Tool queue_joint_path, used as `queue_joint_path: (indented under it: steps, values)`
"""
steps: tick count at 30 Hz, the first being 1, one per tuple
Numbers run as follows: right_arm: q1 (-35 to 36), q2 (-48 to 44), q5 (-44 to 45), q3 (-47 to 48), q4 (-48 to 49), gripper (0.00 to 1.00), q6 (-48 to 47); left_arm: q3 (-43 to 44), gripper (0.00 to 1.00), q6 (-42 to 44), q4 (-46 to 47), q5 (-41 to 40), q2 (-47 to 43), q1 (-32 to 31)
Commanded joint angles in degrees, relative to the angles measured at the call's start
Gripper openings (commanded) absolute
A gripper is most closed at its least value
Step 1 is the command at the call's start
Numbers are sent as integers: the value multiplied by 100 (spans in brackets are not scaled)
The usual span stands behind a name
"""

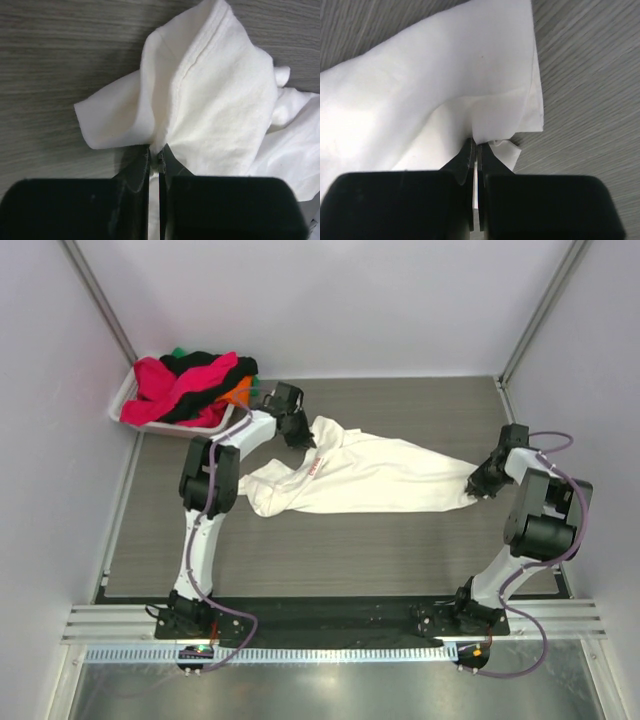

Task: Fold and stack the t-shirts
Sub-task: Flatten the tshirt out

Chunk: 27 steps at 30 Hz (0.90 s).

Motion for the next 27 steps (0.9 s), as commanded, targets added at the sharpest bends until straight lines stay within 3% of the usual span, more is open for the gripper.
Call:
queue_joint_path:
  steps: [1,10,15,21,25,27]
  values:
    - [48,-600,-373,244,63,1,-28,-240,0,-56,-90,-60,-994,-13]
    - [40,-2606,-119,1385,-1413,1,17,-163,0,59,-1319,-965,-3752,-13]
    - [31,-3511,179,2632,-2494,1,-1,1093,0,59,-2504,-1361,-4616,-13]
    - [31,-3627,909,4487,-3409,1,131,2735,0,138,-3104,-1783,-5153,-13]
    - [31,-3059,945,5278,-3515,1,96,3020,3,340,-3096,-2108,-4978,31]
    - [31,-2522,884,5551,-3603,1,26,3055,5,235,-3157,-1856,-4568,399]
